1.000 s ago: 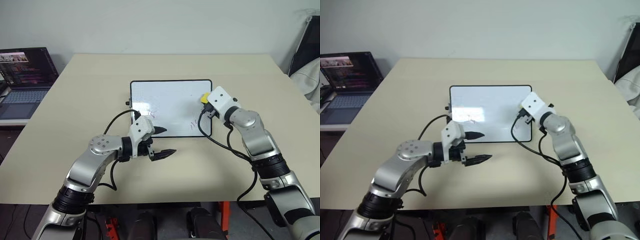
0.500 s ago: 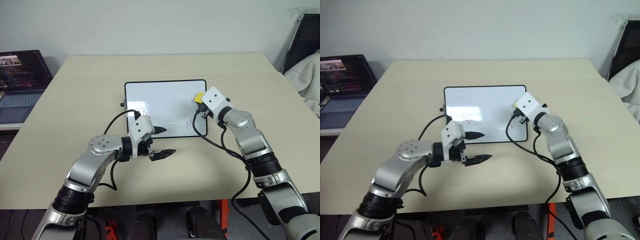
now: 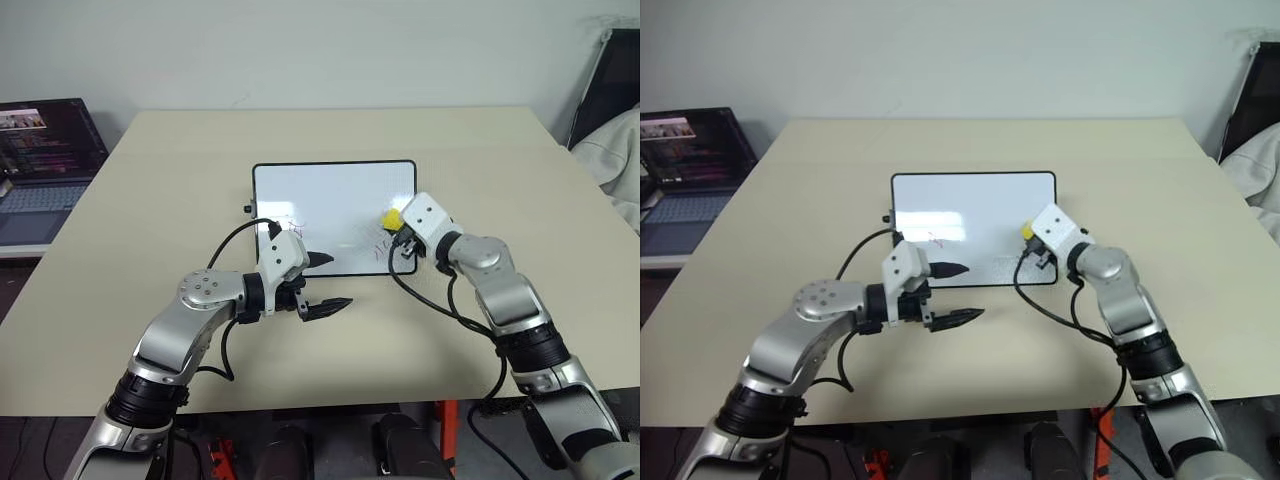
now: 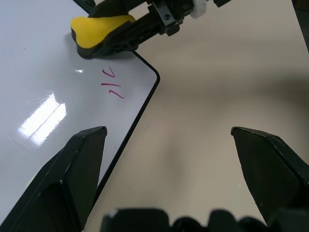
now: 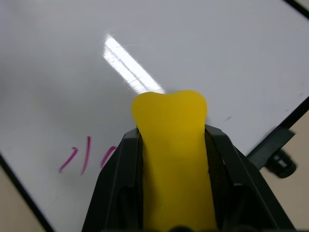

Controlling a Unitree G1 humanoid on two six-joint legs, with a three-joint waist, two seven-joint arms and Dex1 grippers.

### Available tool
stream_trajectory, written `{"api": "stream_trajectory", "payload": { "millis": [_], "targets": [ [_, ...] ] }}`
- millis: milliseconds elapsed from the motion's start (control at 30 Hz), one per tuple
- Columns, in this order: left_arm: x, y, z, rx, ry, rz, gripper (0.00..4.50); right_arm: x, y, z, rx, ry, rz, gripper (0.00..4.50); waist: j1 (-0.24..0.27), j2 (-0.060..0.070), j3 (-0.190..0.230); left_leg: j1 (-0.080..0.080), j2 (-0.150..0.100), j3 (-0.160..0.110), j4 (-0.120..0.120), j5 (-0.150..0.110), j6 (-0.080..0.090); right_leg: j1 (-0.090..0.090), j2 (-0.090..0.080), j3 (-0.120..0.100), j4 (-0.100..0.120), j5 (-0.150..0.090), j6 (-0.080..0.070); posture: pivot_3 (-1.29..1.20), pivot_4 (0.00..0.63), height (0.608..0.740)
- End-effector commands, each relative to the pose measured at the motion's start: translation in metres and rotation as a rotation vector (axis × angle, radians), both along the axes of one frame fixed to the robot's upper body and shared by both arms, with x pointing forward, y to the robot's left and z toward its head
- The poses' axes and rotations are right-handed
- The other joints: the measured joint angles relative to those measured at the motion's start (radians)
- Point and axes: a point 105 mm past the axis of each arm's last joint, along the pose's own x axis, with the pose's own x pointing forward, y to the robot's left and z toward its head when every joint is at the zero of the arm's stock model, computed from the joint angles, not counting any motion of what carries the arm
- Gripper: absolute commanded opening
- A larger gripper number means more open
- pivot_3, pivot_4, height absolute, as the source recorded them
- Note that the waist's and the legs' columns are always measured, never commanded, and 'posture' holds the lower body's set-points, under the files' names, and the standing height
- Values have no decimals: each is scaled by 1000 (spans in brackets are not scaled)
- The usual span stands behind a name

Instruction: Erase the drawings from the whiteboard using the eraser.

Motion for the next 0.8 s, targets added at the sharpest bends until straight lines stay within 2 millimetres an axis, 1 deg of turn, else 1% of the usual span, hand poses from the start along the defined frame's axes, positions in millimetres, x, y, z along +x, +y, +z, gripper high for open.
{"api": "stream_trajectory", "payload": {
  "millis": [33, 67, 100, 167, 200, 267, 400, 533, 600, 700, 800],
  "targets": [
    [-1, -1, 8, -15, -37, -8, 4500, -1, -18, 6, 35, -2, -78, 1290, 2, 0, 0, 0, 0, 0, 0, 0, 0, 0, 0, 0, 0, -2, 3, 0, 150, 740],
    [0, 2, 8, -22, -35, 11, 4500, -5, -17, 23, 108, -44, -76, 1290, 3, 0, 1, 0, 0, 0, 0, 0, 0, 0, 0, 0, 0, -2, 3, 0, 150, 740],
    [0, 4, 8, -27, -34, 24, 4500, -9, -17, 34, 159, -71, -72, 1290, 6, 0, 1, -1, 0, 0, 0, 0, 0, -1, 0, 0, 0, -2, 3, 0, 150, 740],
    [2, 10, 8, -39, -30, 58, 4500, -21, -18, 50, 236, -109, -57, 1290, 6, 1, 1, -6, 0, -2, 0, 0, 0, -4, -1, -1, 0, -1, 2, 0, 150, 740],
    [3, 16, 7, -54, -32, 90, 4500, -30, -23, 55, 261, -128, -62, 1290, 7, 1, 1, -9, 0, -2, 0, 0, 0, -8, -1, -2, 0, 1, -1, 0, 150, 740],
    [5, 25, 6, -81, -33, 139, 4500, -45, -30, 60, 290, -149, -65, 1290, 12, 1, 1, -16, 0, -3, 0, 0, 0, -14, -1, -2, 0, 1, -1, 0, 150, 740],
    [0, 41, -4, -102, -12, 200, 4500, -83, -39, 35, 287, -93, -56, 1290, 25, 1, 1, -27, 1, -5, -1, -1, -2, -23, -3, -3, -3, 0, -1, 0, 150, 740],
    [-7, 45, -12, -88, 1, 193, 4500, -112, -35, 16, 320, -37, -21, 1290, 28, 1, 1, -30, -1, -5, 0, -2, -2, -24, -4, -3, -5, 0, -1, 0, 150, 740],
    [-7, 44, -12, -82, -1, 185, 4500, -120, -36, 9, 334, -10, -11, 1290, 28, 1, 1, -29, -1, -5, 1, -2, -2, -23, -4, -3, -5, 0, 0, 0, 150, 740],
    [-7, 41, -11, -86, -6, 164, 4500, -123, -36, 2, 338, 38, -14, 1290, 27, 1, 1, -23, -1, -3, 1, -1, -2, -19, -3, -3, -4, 0, 0, 0, 150, 740],
    [-7, 38, -10, -79, -12, 141, 4500, -124, -34, -6, 305, 59, -4, 1290, 27, 1, 1, -22, 0, -3, 1, -1, -1, -19, -1, -3, -2, 0, 0, 0, 150, 740]
  ]
}}
